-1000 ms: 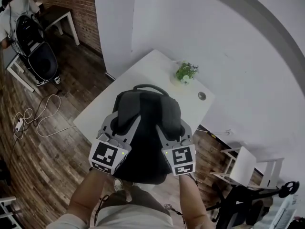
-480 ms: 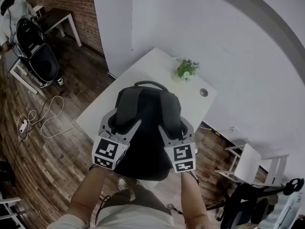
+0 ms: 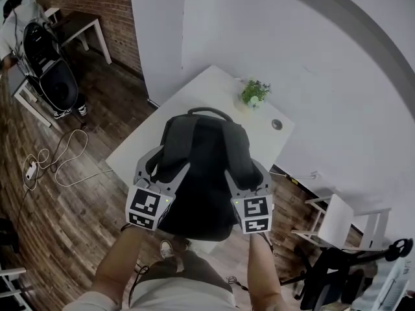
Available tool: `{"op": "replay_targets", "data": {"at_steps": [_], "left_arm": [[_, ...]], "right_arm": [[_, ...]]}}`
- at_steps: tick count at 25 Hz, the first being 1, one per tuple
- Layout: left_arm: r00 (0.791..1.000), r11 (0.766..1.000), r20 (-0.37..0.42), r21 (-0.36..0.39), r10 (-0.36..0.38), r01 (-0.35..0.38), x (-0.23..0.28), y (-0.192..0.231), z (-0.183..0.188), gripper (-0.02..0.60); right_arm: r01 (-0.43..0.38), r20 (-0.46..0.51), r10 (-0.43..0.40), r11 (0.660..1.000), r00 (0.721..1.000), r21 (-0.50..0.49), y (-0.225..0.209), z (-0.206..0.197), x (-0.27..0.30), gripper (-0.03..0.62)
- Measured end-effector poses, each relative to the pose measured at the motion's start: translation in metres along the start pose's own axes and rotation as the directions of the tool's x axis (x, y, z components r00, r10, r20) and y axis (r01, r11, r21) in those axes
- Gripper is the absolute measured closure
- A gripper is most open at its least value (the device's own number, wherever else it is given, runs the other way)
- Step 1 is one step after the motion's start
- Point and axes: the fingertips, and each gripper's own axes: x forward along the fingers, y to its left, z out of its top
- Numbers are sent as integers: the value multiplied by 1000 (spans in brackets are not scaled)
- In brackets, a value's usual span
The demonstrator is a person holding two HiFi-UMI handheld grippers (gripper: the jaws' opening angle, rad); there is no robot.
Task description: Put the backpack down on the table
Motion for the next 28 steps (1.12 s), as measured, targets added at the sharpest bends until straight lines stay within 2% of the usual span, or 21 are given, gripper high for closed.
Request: {"op": "replay_targets", "data": {"at_steps": [6,14,25,26,28], "left_arm": [[1000,1000,3,12,-20,20,-15,-7,-1,296],[999,999,6,15,-34,33,-29,-11,0,296],[999,999,8,19,-36,36,-37,-13,3,298],[999,999,10,20,-34,34,-37,-12,4,313],[999,999,16,21,-29,29,-38,-12,6,351]], "right_arm": [[37,48,-38,999,998,26,-2,13,-20,332],[72,22,-73,997,997,23,5,9,-34,333],[66,31,-67,997,997,35,15,13,-44,340],[74,31,-75,997,997,33,15,14,-45,361],[94,28,-94,995,995,25,14,15,-47,476]]}}
